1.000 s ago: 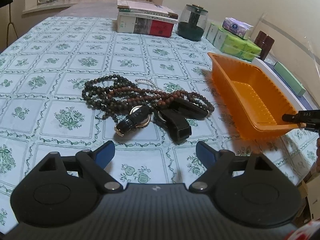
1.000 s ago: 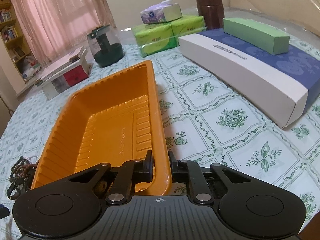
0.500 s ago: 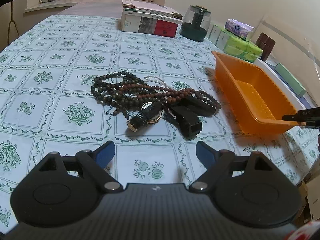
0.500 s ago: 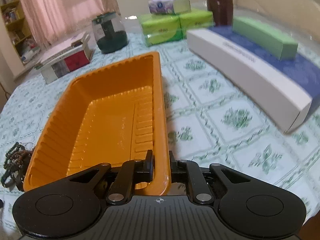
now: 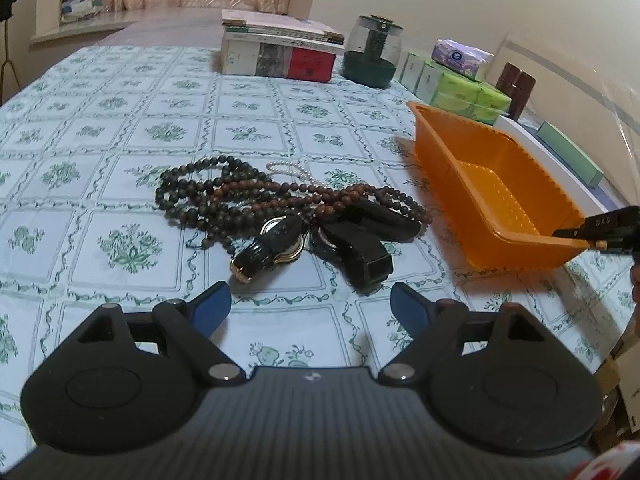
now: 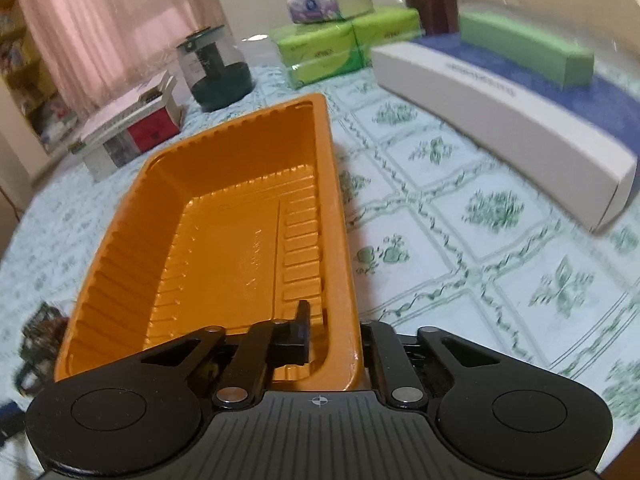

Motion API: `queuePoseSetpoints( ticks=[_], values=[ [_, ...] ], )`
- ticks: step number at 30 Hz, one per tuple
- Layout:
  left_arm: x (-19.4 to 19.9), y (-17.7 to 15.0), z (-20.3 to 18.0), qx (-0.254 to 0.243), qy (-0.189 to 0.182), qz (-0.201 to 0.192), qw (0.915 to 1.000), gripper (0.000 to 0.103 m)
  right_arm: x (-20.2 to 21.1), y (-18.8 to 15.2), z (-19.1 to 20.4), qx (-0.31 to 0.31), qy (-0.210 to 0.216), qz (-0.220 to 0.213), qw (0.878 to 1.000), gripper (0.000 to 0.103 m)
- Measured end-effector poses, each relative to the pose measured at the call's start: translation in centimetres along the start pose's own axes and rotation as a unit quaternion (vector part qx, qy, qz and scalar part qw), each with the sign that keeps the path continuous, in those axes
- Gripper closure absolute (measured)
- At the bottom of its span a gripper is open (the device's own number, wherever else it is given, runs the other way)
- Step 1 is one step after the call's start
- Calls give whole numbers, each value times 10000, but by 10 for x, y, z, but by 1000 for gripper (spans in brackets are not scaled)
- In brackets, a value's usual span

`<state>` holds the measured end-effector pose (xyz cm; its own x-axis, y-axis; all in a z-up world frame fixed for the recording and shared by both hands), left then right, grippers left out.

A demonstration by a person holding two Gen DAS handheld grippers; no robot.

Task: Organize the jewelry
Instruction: 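Lower the left gripper onto the jewelry pile and grasp the silver watch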

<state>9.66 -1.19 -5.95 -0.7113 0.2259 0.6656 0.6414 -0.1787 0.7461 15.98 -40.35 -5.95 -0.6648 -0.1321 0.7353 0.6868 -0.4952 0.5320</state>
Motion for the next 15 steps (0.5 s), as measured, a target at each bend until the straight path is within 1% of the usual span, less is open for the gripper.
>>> queuePoseSetpoints(
  ticks=[3, 8, 12, 15],
  values=[
    [-1, 2, -2, -150, 44, -20, 9999, 20, 8, 3, 8, 383, -129, -79, 9992, 100],
    [-1, 3, -4, -218, 23, -52, 9997, 20, 20, 9, 17, 947, -319, -190, 9948, 100],
    [2, 5, -1, -290, 111, -68, 9995, 22, 27, 16, 22, 1332, -470, -166, 9898, 100],
    [4, 7, 7, -331, 249, -73, 9991, 23, 29, 20, 29, 1729, -588, -26, 9832, 100]
  ],
)
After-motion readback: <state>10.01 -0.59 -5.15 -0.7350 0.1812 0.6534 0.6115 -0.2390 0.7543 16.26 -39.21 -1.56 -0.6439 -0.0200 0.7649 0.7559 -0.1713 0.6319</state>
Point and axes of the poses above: each gripper's, at about its wrist camera, not at the fingertips, and x roughly against the way its jaws point, z to its left, y to its top, the point moved 1 cm from there along -x, roughly the way its jaws point, and after that the axes turned 14 degrees about -x, right-handed, at the moved point
